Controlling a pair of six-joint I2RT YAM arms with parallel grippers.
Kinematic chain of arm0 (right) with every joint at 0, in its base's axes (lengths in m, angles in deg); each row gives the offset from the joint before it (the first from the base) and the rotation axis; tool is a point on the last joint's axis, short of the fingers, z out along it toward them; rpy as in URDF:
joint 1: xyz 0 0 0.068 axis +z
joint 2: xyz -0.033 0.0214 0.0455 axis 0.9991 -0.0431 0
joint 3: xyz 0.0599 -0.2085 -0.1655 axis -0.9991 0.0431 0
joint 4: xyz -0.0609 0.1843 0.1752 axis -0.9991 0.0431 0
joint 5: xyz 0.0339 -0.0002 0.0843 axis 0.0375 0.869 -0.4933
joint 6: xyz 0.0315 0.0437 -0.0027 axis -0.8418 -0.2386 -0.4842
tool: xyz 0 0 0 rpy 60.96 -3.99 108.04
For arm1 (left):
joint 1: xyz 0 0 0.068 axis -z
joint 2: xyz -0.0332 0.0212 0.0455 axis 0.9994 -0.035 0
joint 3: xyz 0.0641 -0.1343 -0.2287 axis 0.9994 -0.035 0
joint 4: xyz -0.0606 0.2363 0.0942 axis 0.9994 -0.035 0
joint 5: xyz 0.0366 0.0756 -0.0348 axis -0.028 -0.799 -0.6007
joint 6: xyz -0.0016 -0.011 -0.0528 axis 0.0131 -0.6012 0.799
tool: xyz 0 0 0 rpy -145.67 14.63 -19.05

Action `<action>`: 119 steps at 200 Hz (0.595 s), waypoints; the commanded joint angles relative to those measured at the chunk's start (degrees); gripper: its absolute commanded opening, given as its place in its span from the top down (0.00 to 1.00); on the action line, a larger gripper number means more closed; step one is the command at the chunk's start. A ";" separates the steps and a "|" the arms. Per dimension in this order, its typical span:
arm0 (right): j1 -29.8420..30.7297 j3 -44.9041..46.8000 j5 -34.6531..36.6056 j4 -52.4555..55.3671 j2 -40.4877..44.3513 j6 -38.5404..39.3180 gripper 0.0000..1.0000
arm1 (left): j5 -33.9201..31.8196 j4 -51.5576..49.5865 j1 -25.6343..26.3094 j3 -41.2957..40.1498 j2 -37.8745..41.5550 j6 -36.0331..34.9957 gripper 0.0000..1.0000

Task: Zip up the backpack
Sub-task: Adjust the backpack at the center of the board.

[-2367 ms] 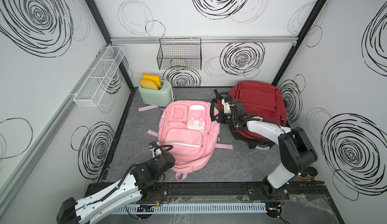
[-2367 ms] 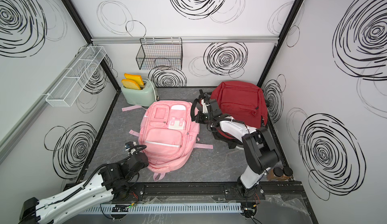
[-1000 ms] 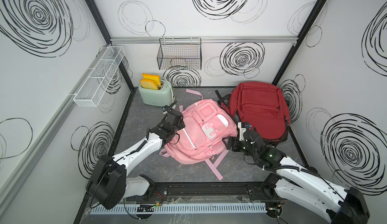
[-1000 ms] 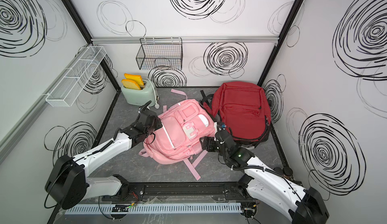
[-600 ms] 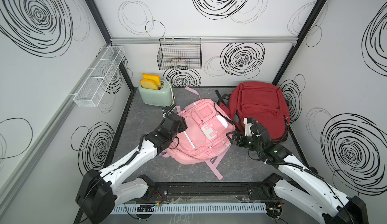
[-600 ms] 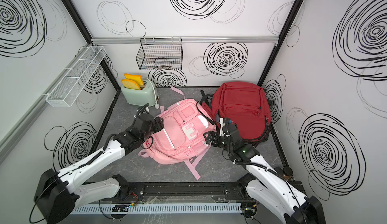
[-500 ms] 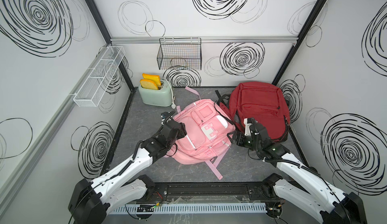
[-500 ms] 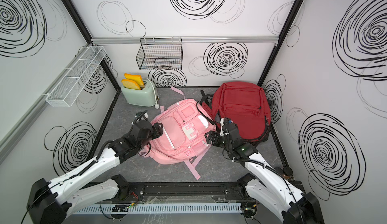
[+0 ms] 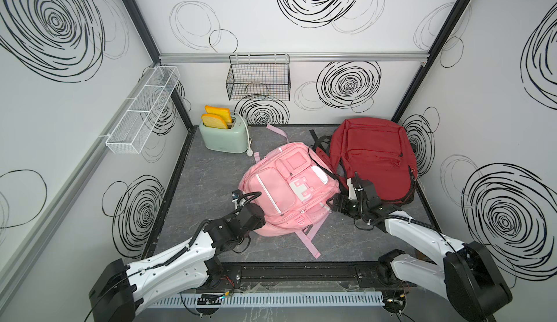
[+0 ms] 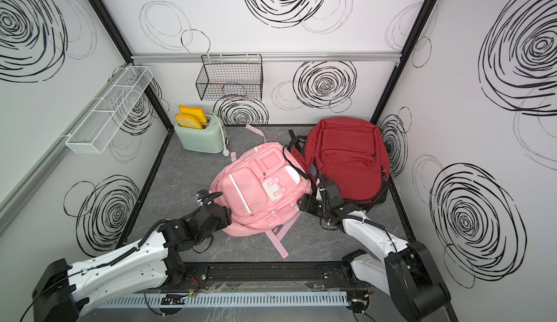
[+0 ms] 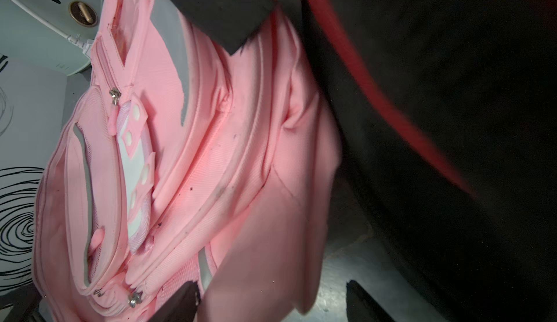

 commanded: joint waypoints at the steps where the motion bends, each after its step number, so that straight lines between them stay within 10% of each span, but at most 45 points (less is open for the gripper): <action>1: 0.15 0.08 -4.40 -6.18 -2.32 0.83 0.39 | 0.10 4.68 1.13 -2.13 -2.19 3.52 0.34; 61: 12.92 1.11 -1.97 -6.30 0.06 0.22 0.94 | 0.93 8.84 -2.97 -2.37 -5.78 0.33 0.88; 119: 30.12 -2.89 0.77 -5.06 -1.98 -1.26 0.97 | 3.64 10.04 -16.35 -2.15 -3.18 -7.26 1.00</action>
